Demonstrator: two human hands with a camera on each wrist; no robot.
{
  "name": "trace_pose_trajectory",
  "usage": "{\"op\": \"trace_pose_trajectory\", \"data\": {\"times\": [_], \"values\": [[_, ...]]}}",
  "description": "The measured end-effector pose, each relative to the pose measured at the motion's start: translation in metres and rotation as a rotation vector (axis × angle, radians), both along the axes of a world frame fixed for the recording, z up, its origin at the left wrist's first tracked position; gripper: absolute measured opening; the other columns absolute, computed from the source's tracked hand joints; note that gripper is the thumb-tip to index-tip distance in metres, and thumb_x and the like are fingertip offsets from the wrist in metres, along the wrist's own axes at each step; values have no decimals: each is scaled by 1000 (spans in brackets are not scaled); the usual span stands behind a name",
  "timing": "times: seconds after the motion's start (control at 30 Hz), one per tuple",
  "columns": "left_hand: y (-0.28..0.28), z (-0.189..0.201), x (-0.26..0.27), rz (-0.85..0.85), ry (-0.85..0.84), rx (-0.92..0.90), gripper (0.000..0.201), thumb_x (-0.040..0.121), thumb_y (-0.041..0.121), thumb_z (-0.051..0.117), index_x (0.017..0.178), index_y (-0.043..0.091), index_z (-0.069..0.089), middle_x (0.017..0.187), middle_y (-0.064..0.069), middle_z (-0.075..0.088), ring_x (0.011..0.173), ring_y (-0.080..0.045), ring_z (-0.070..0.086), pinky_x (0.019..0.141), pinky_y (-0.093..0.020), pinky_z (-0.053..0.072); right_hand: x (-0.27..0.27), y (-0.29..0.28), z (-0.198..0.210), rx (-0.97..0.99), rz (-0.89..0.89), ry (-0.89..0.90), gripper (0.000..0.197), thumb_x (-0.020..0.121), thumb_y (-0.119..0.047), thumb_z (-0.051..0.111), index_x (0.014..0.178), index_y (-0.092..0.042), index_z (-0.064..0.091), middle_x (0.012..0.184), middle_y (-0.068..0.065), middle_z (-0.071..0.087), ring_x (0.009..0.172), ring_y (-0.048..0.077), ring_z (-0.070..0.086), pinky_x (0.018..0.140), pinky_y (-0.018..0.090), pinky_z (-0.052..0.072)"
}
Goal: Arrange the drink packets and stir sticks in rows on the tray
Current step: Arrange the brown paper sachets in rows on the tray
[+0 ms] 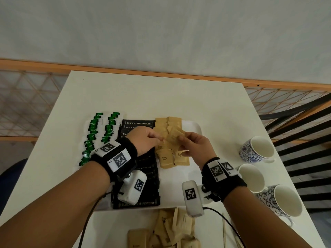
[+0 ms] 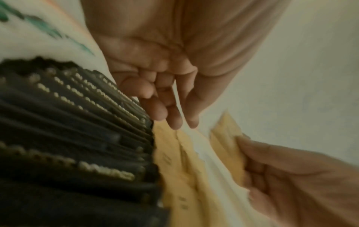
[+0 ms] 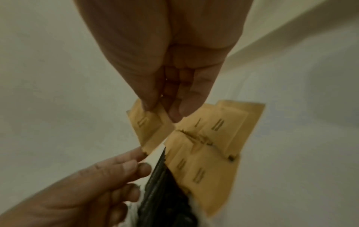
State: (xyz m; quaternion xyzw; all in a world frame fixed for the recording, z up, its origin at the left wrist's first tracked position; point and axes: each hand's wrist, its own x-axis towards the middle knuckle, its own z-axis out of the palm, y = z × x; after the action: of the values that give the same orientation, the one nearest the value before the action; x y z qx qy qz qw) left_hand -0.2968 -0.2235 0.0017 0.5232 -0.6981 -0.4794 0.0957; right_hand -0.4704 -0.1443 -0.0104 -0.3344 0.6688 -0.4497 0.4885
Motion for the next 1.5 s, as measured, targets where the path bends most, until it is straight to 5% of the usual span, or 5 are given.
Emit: {"op": "trace_pose_trajectory", "data": {"times": [0.2,0.47,1.0,1.43,1.5], "values": [[-8,-7,9,-65,-280,-186,15,86,21,63,97,31,68,90,10,58,84,-9,57,78,-23,44,-9,14,-17,245,415,469,11,90,-24,59,87,-18,68,78,-4,62,70,11,56,66,24,48],[5,-12,-6,-268,-461,-328,14,90,38,59,99,33,68,98,4,46,106,-20,50,90,-36,45,3,11,-26,271,399,659,13,84,-34,67,75,-29,59,79,-7,62,77,13,60,67,23,44],[1,-22,-15,-273,-536,-347,27,95,34,47,95,17,69,103,-2,54,98,-23,54,86,-40,50,6,10,-26,256,361,633,17,83,-34,68,70,-34,56,80,-9,65,76,11,62,67,23,49],[-11,-17,-7,-174,-362,-340,8,86,36,63,88,29,60,94,6,51,95,-19,55,82,-34,48,18,-12,-21,221,259,670,24,78,-27,70,91,-27,50,79,-6,62,72,15,62,66,32,55],[-6,-14,-6,-218,-358,-314,26,75,45,73,83,32,52,88,10,46,89,-15,51,76,-31,45,18,-13,-21,214,256,692,22,78,-28,69,88,-27,50,78,-6,60,73,15,61,67,32,55]]}}
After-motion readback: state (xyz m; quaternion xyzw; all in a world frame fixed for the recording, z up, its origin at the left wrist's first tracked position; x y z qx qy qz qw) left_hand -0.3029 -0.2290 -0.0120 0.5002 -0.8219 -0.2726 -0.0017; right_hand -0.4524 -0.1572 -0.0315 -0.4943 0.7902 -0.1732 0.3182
